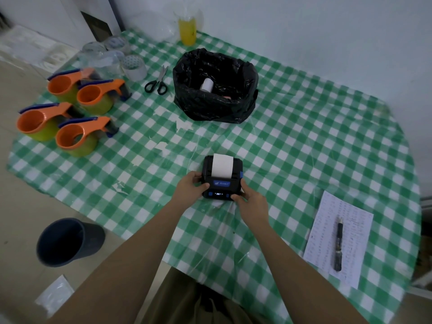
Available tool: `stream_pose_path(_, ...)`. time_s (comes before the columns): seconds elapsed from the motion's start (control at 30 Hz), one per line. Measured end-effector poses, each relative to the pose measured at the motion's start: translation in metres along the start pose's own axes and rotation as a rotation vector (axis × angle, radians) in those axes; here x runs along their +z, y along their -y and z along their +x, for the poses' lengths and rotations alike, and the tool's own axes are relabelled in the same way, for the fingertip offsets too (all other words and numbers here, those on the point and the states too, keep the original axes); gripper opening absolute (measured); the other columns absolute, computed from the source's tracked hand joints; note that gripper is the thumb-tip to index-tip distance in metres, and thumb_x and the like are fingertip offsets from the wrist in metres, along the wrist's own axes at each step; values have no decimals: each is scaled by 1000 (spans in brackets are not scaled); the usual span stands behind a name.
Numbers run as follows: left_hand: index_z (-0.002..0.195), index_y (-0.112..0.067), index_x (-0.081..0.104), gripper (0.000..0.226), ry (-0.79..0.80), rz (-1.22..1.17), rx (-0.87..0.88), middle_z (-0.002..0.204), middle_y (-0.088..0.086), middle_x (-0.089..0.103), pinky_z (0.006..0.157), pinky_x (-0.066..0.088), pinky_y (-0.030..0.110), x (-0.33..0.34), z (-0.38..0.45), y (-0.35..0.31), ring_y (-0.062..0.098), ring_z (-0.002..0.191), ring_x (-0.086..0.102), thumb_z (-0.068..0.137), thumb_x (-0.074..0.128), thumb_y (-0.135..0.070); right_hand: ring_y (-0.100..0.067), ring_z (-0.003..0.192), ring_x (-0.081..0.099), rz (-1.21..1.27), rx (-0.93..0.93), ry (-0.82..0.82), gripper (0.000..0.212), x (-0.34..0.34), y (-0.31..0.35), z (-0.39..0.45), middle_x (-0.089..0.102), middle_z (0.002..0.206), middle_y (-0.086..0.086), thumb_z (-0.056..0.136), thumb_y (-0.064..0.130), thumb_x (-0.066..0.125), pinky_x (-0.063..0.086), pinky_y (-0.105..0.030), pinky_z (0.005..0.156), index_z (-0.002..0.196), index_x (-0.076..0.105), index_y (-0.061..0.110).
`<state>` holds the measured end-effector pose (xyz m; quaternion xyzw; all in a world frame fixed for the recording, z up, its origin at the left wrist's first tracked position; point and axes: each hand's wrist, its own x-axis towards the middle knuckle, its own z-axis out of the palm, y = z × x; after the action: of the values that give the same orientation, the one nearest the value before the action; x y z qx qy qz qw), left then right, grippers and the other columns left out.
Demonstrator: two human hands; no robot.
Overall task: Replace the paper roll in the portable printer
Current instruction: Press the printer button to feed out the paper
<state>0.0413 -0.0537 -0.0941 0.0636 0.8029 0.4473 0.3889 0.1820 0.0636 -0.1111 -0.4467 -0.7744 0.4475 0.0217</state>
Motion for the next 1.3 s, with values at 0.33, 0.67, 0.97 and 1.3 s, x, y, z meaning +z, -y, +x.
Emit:
stream_pose_path(0.33,117,-7,54,35,7,10,6,125,16,60,97,50,52,-1,0,1,31,115,58,84,65,-11,-11,75,53,-13,4,-5,58,-1,2,-1,65,124,-9,87,27,64,55,-36,83,139,39,24)
stream_pose_path(0.67,118,-7,54,36,8,25,7,125,16,60,99,49,52,-1,0,0,30,115,58,84,65,-12,-9,63,48,-20,30,1,59,0,1,1,66,121,-9,87,29,64,55,-36,78,139,38,27)
stream_pose_path(0.97,118,-6,54,35,-2,28,9,125,16,60,99,49,51,0,-1,0,30,115,58,84,64,-11,0,50,37,-2,30,2,58,0,0,0,68,118,-10,87,27,63,49,-28,66,139,38,27)
stream_pose_path(1.3,119,-6,53,37,-2,17,-1,126,16,60,99,50,51,0,-1,-1,30,115,58,85,64,-11,-2,58,44,12,13,-8,57,-1,-1,0,65,124,-8,87,27,63,54,-34,79,139,39,27)
